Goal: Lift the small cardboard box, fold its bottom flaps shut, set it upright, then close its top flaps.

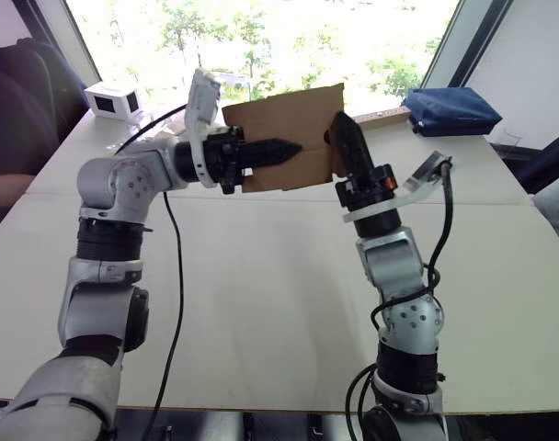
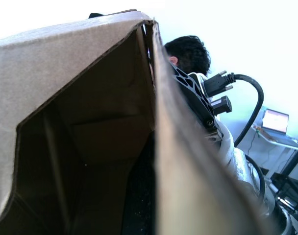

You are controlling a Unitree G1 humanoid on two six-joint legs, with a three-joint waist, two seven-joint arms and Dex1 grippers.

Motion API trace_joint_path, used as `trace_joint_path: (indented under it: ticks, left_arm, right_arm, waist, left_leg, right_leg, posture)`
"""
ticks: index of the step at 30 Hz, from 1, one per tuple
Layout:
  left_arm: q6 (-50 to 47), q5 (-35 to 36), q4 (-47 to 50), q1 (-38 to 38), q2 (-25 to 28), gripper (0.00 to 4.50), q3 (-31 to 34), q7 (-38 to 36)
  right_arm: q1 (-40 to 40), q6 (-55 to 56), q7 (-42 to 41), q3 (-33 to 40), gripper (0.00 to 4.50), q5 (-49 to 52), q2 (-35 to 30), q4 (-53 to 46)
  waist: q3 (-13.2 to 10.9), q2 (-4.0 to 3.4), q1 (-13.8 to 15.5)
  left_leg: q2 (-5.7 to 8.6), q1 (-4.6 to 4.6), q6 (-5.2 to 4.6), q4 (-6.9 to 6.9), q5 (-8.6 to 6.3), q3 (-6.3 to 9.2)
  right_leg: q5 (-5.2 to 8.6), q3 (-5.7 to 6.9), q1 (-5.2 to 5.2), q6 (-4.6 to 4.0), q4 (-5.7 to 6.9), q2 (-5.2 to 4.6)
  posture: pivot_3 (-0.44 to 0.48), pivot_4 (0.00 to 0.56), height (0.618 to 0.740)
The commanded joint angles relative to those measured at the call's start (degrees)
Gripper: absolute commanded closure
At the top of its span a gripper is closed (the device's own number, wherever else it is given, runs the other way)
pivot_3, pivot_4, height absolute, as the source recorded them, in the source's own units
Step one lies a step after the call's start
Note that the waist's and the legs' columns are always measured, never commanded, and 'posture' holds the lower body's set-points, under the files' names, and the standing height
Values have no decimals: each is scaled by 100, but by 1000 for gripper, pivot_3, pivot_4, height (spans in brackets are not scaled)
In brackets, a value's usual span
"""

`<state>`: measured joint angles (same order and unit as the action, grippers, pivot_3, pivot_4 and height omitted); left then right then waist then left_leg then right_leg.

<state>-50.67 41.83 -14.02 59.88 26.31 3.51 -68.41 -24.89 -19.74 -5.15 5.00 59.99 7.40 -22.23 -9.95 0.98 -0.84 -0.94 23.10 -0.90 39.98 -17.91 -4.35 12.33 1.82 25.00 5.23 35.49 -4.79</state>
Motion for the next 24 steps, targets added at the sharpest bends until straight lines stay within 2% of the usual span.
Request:
trace_joint_path:
  ticks: [1,7,12,16,24]
  left_arm:
    - [127,77,57,116,-88,4500,113,52]
    - [114,93,61,109,-87,4500,116,39]
    - [130,90,11,112,-80,4500,136,33]
    - [121,100,22,107,-82,4500,146,27]
    - [101,118,45,98,-92,4500,187,23]
  right_arm:
    - [-40,-173,-209,-488,2424,-188,22,-140]
    - [166,-282,-412,-646,2424,-524,-134,-130]
    - [60,-114,-332,-560,2424,-676,29,-103]
    - [148,-40,-274,-251,2424,-167,277,-163]
    - [377,0,-190,172,2424,296,13,-252]
  waist:
    - [0,0,2]
    - [0,0,2]
    - [0,0,-1]
    - [0,0,6]
    - [0,0,0]
  left_leg:
    - [0,0,-1,0,0,0]
    - [1,1,-2,0,-1,0]
    - [0,1,-2,0,-1,0]
    - [0,1,0,0,0,0]
    - [0,2,-1,0,-1,0]
  right_leg:
    - [0,0,0,0,0,0]
    - [0,0,0,0,-1,0]
    - [0,0,1,0,0,1]
    - [0,0,1,0,-1,1]
    - [0,0,1,0,-1,0]
  posture:
    - [0,150,740]
    - [0,150,740]
    - [0,150,740]
    - [0,150,740]
    - [0,150,740]
